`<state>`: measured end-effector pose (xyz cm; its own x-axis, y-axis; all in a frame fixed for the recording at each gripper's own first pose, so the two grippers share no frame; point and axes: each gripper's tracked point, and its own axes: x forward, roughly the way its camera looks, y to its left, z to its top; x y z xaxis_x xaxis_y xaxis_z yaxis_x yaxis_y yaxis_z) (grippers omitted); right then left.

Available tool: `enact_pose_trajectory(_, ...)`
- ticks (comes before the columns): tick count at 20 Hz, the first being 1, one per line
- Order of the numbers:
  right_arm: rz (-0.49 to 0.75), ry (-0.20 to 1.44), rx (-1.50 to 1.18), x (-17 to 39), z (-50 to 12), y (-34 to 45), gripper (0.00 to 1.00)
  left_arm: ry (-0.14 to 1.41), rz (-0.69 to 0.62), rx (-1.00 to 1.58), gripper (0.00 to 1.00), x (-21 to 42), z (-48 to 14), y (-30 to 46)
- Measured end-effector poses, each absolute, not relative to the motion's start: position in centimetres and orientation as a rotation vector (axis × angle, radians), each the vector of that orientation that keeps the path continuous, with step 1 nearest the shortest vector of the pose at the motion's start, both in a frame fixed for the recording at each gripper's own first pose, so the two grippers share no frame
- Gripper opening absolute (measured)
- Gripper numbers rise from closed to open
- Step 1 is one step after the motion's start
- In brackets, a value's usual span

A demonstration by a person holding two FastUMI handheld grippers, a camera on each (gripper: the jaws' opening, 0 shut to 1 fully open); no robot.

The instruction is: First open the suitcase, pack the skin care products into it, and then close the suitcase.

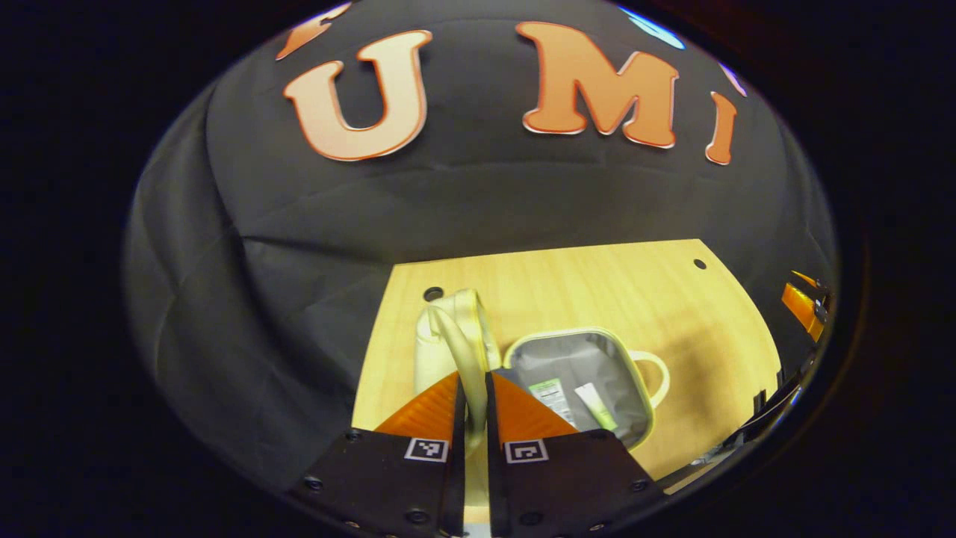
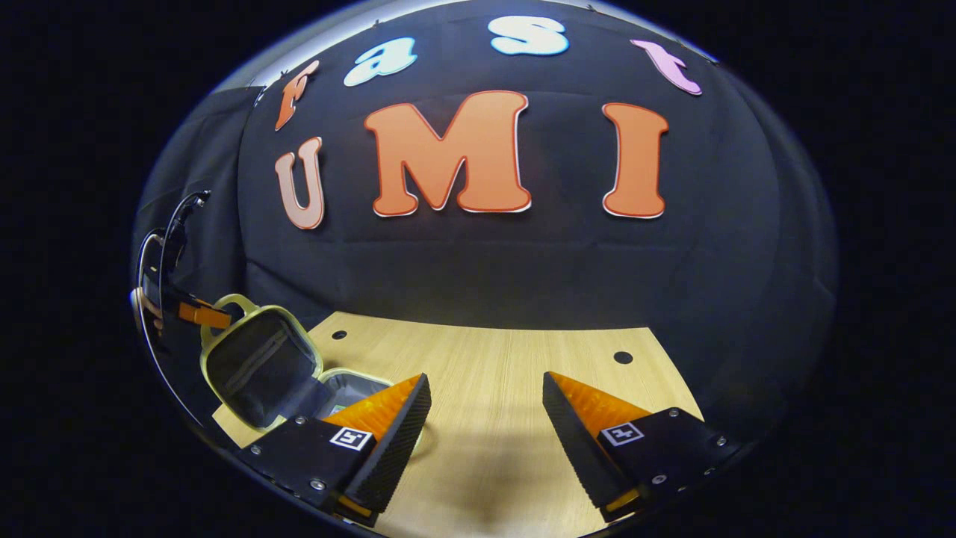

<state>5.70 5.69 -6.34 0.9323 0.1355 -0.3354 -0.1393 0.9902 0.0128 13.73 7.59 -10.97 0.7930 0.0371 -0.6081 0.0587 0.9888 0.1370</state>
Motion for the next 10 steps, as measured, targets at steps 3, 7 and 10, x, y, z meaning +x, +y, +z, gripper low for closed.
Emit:
enact_pose_trajectory(3,0.119,0.349,0.003,5.0,-6.8,2.2,0.95,0.662,-0.004,0.238,0.13,14.7,-11.5,4.1)
enact_pose_trajectory(7,0.094,0.368,0.026,3.9,-7.5,-1.1,0.95,0.683,-0.093,0.241,0.14,15.4,-12.9,-2.5)
enact_pose_trajectory(10,0.075,0.382,0.045,3.4,-8.2,-3.1,0.95,0.715,-0.165,0.243,0.14,15.8,-15.2,-7.2)
